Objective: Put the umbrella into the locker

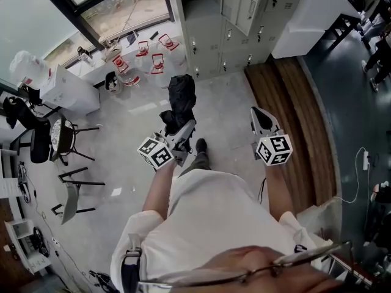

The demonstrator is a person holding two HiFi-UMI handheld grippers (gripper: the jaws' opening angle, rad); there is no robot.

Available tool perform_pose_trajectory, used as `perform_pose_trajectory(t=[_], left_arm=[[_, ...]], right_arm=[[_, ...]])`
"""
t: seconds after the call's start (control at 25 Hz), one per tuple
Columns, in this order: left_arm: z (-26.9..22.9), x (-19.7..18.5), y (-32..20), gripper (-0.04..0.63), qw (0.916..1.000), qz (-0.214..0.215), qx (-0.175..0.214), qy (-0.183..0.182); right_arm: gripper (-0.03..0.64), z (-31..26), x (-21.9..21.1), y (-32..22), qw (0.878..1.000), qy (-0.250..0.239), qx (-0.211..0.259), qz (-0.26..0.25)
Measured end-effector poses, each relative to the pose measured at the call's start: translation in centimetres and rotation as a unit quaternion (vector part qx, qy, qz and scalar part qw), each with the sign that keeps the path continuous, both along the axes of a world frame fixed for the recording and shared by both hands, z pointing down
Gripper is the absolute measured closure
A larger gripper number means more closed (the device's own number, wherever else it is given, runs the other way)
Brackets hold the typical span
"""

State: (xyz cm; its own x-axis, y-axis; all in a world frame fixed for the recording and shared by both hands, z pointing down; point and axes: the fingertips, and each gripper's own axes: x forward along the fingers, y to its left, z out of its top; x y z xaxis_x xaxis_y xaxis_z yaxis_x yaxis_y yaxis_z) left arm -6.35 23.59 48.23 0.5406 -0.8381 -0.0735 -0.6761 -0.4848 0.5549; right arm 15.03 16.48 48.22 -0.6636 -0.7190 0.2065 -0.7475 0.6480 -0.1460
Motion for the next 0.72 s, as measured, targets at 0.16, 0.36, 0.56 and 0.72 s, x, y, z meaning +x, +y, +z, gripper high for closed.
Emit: perform_pose_trajectory(t=[0.16,0.36,0.56,0.72], left_arm=[[0.1,-1.6,-3.1,0.353,1.0,0.002,-0.002,-0.003],[0.1,-4.3,-7.3,0.353,1.0,0.008,-0.005,-0.002],[-0.1,-6.4,-12.3,0.353,0.9997,0.022,0.001,-0.005],[0.0,-7.9,-15.7,0.353,0.9995,0.033,0.004,-0.003]], right_arm=[[0.609,0.0,-1.8,-3.2,1.0,0.004,-0.002,0.0],[0.609,-0.2,-4.3,-6.8,1.0,0.01,-0.005,0.007],[0.609,-0.6,-6.1,-11.1,1.0,0.018,-0.005,0.022],[0.609,-0.8,-7.7,-13.6,0.999,0.027,-0.001,0.031]])
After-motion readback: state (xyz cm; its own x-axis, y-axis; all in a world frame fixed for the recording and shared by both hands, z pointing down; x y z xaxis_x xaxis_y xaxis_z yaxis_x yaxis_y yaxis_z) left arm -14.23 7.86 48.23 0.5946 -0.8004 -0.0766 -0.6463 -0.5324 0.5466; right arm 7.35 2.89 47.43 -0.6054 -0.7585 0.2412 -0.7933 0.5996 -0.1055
